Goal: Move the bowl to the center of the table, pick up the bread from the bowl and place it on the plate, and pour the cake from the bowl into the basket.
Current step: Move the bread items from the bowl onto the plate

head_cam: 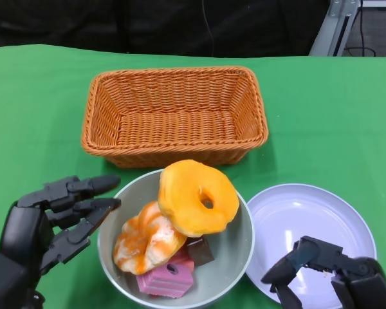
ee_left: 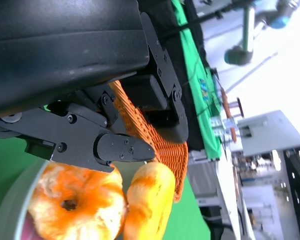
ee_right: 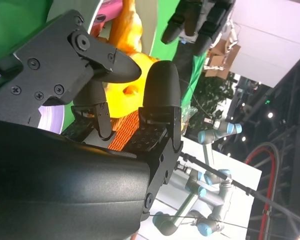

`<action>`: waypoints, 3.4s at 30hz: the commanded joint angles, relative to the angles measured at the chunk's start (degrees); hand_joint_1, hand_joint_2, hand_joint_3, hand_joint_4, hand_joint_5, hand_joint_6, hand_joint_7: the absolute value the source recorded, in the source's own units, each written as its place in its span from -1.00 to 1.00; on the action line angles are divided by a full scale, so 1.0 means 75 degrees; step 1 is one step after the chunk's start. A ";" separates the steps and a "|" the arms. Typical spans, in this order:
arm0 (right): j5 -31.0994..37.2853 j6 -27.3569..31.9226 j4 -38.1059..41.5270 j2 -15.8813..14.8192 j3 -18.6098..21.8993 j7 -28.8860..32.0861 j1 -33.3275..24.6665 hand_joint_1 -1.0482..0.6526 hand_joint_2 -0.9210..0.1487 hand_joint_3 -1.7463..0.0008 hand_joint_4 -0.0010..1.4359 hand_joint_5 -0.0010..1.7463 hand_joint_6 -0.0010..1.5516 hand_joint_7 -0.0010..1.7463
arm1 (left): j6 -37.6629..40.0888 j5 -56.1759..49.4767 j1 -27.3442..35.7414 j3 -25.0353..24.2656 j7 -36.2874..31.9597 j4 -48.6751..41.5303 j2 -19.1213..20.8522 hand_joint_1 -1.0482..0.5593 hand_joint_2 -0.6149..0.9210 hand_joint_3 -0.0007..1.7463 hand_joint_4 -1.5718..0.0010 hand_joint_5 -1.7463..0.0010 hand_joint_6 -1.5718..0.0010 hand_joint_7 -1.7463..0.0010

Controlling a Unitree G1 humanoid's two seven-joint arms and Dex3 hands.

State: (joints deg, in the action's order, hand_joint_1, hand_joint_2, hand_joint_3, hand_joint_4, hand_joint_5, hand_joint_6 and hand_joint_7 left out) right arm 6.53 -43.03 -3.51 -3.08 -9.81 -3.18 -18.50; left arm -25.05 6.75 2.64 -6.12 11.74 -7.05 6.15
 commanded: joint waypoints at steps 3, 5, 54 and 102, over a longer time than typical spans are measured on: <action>0.0093 0.0538 -0.0835 -0.0428 0.0368 -0.0178 -0.0149 -0.13 -0.95 0.86 -0.08 0.13 -0.09 -0.31 | -0.0745 0.0188 -0.0367 -0.0183 0.0387 -0.0726 0.0296 0.17 1.00 -0.61 0.02 -0.42 -0.14 0.05; 0.0767 0.1131 -0.1600 -0.0552 0.0685 -0.0120 -0.0266 -0.26 -0.99 0.95 -0.14 -0.12 -0.08 -0.63 | -0.0903 0.0281 -0.0520 -0.0244 0.0469 -0.1001 0.0303 0.14 1.00 -0.63 0.02 -0.48 -0.14 0.00; 0.9873 0.6887 -0.0251 0.0086 -0.3111 -0.0441 0.3717 -0.92 -1.00 0.84 -0.65 -0.94 -0.75 -0.99 | -0.1879 0.0158 -0.0875 -0.0357 0.0055 -0.1974 -0.0314 0.13 1.00 -0.61 0.04 -0.61 -0.05 -0.20; 0.6714 0.5787 0.1768 -0.0235 -0.3138 0.2610 0.4967 -0.09 -1.00 0.82 -0.15 0.99 -0.30 0.71 | -0.1900 0.0171 -0.0791 -0.0193 0.0169 -0.1995 -0.0217 0.13 0.97 -0.55 0.06 -0.60 -0.02 -0.22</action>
State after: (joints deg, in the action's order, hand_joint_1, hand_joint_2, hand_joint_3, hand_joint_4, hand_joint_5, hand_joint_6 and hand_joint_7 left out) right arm 58.20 1.36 8.15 -4.84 -34.27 14.43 18.61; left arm -38.64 8.40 -3.52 -7.05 13.41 -21.82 3.63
